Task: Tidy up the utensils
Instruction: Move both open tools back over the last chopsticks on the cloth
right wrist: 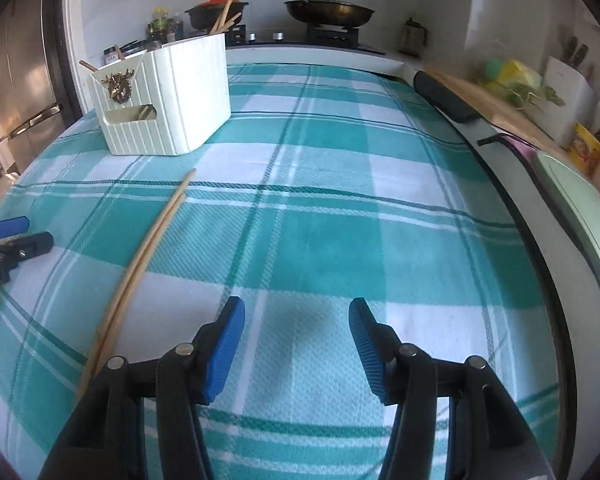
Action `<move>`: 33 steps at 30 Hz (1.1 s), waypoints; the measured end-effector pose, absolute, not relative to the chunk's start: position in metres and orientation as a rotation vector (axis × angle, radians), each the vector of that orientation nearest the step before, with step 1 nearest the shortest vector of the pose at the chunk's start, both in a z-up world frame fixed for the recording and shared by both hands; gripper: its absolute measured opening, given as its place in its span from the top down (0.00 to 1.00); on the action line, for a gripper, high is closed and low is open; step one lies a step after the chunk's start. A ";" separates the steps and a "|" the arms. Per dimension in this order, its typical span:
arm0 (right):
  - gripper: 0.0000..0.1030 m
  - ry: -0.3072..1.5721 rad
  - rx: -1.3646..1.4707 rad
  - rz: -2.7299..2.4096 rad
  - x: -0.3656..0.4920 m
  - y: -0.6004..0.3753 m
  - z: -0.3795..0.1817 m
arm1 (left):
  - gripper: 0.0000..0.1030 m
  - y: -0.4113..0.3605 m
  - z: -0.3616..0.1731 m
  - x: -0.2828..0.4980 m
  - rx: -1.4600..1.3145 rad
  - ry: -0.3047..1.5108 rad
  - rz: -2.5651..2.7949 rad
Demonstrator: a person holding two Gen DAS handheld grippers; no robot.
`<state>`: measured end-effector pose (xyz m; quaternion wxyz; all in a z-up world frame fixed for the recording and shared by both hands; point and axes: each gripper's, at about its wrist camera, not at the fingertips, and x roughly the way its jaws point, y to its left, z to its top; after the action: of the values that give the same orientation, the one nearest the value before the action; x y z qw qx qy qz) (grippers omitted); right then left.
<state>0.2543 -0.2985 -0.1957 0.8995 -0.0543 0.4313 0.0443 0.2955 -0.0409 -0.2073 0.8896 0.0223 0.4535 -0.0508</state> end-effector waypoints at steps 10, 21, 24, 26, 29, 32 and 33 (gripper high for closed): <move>0.45 0.917 -0.068 0.085 0.260 -0.303 -0.209 | 0.01 -0.036 -0.220 0.299 0.017 0.968 -0.064; 0.44 0.916 -0.085 0.074 0.259 -0.300 -0.210 | 0.01 -0.036 -0.213 0.296 -0.060 0.946 -0.039; 0.44 0.916 -0.086 0.074 0.259 -0.300 -0.210 | 0.01 -0.050 -0.204 0.291 -0.128 0.937 -0.124; 0.44 0.916 -0.087 0.074 0.259 -0.300 -0.210 | 0.01 -0.066 -0.201 0.289 -0.107 0.943 -0.177; 0.44 0.916 -0.087 0.073 0.259 -0.300 -0.210 | 0.01 -0.092 -0.197 0.286 -0.031 0.934 -0.215; 0.45 0.916 -0.086 0.074 0.259 -0.300 -0.210 | 0.01 -0.108 -0.200 0.286 0.011 0.934 -0.229; 0.44 0.916 -0.086 0.074 0.259 -0.300 -0.210 | 0.01 -0.112 -0.201 0.287 0.016 0.942 -0.231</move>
<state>0.2593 -0.3000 -0.2100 0.8954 -0.0416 0.4418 0.0355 0.2872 -0.1117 -0.2015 0.8846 0.0076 0.4528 -0.1111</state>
